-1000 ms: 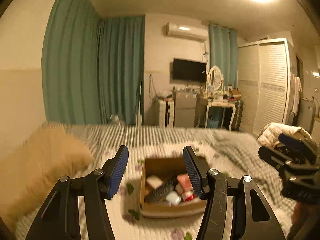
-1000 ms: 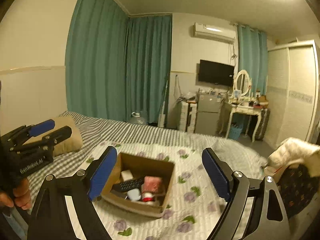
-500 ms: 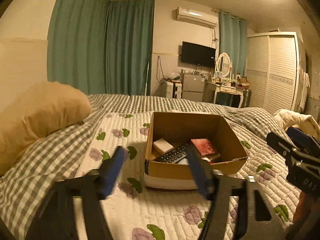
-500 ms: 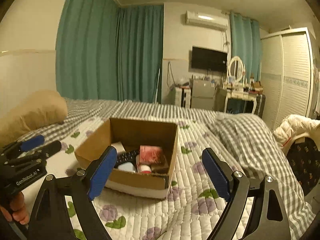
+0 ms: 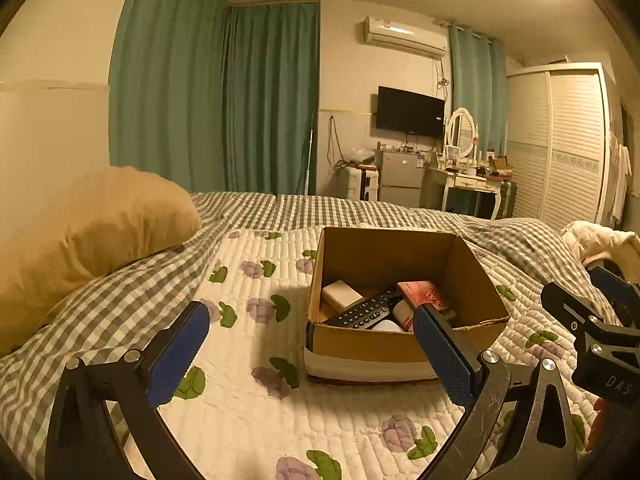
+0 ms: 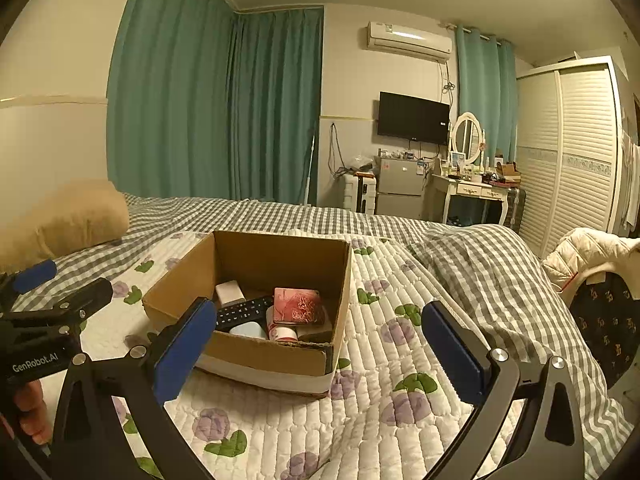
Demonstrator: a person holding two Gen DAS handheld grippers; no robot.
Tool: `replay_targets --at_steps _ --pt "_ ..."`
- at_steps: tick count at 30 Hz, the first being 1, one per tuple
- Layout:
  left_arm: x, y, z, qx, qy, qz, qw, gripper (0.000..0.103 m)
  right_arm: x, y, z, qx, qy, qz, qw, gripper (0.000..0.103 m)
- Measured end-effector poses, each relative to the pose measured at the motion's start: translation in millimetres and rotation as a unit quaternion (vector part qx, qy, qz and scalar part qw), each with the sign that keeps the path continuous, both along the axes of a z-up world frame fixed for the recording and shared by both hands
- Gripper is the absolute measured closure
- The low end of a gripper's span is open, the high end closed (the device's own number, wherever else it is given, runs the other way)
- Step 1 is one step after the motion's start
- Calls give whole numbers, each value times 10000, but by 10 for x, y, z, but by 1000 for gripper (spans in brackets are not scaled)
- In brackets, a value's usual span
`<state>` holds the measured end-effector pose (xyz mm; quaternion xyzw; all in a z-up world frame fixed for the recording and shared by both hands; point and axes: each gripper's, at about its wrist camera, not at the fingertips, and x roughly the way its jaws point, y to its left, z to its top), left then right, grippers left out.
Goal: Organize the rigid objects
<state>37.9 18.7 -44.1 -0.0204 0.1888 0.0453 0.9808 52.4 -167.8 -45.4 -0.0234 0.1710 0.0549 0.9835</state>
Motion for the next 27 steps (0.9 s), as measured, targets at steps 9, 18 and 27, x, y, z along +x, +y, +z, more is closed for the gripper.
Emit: replay_targets --at_steps 9,18,27 --pt "-17 -7 12 6 -1 -49 10000 0 15 -4 -19 -15 37 3 10000 0" --pt "-9 0 10 -16 37 -115 9999 0 41 10 -44 -38 104 -31 9999 0" --pt "-1 10 -6 -14 72 -160 9998 0 45 15 -47 -40 105 -31 9999 0"
